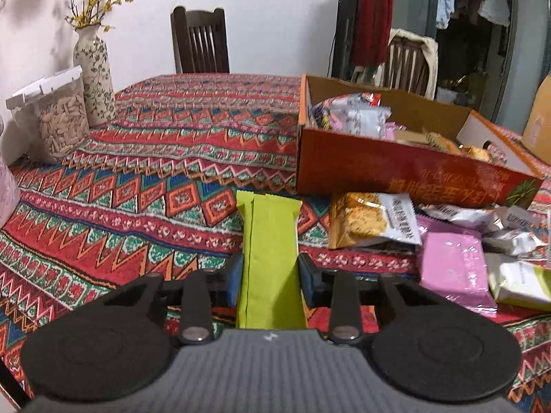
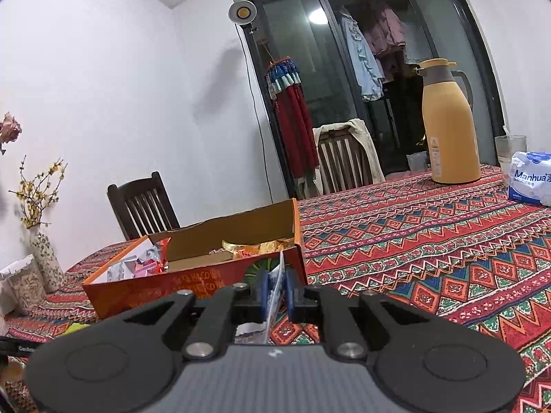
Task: Organize snacks
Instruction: 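Carry both packets over the cardboard box and release them inside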
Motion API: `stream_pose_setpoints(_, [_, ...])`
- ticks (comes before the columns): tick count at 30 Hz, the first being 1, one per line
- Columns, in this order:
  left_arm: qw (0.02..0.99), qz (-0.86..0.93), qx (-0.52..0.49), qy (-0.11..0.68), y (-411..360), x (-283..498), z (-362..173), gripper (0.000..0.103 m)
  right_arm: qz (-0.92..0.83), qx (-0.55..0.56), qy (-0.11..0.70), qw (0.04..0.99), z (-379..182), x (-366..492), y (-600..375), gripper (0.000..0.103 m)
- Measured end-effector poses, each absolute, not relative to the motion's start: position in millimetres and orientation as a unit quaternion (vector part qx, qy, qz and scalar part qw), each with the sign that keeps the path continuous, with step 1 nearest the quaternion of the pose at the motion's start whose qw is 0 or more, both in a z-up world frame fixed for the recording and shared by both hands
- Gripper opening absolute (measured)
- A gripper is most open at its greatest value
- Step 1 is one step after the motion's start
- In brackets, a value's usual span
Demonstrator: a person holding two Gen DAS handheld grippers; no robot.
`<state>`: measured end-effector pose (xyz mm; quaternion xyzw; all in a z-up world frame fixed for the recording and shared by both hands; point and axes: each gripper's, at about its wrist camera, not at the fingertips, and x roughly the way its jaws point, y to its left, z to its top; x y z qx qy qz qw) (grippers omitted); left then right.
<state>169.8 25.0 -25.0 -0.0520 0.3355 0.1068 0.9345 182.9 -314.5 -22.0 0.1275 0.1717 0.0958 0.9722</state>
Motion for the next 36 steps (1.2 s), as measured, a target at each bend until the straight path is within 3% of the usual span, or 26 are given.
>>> stream_pose_setpoints(19, [0.976,0.035,-0.017,0.212,-15,175,51,0.034,0.109,0.113,0.135,0.978,15,191,-302,0.010])
stream_pose_setpoints(36, [0.982,0.018,0.010,0.190,-60,262,66,0.034,0.126,0.102,0.118,0.980,52,276,-264,0.010])
